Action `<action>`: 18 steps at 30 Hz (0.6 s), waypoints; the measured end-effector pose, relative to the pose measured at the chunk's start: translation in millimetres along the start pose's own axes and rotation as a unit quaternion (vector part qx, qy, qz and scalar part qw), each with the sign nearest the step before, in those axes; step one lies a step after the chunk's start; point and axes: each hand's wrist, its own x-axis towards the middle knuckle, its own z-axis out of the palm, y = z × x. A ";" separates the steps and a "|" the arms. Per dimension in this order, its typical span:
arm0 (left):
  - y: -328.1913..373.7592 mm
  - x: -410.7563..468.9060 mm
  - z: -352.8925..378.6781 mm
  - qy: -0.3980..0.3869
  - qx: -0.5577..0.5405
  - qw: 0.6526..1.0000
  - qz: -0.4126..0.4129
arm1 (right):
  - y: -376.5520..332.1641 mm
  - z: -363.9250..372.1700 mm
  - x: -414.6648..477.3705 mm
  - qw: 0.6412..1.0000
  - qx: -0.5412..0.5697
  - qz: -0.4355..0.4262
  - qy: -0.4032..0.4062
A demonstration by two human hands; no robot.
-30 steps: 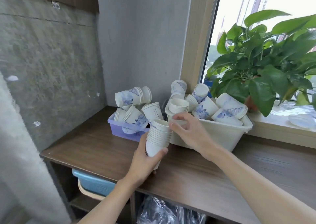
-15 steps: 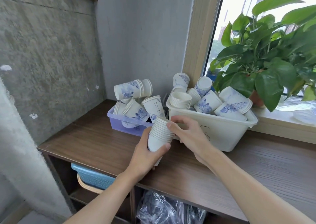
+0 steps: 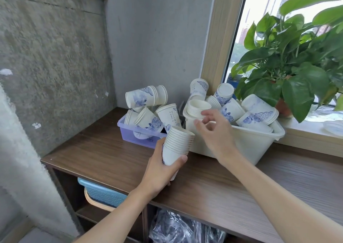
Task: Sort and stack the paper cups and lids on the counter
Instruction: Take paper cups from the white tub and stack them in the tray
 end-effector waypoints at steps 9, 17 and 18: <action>-2.6 0.8 0.1 0.000 -0.013 1.000 0.002 | -2.9 -7.4 36.6 0.973 -0.227 -0.020 0.022; -1.8 0.3 -0.4 0.000 -0.015 1.000 0.001 | 0.0 -5.8 41.9 0.968 -0.250 -0.007 0.019; -1.6 0.3 -0.1 -0.001 -0.015 1.000 0.000 | 0.1 -6.1 41.9 0.969 -0.245 -0.010 0.020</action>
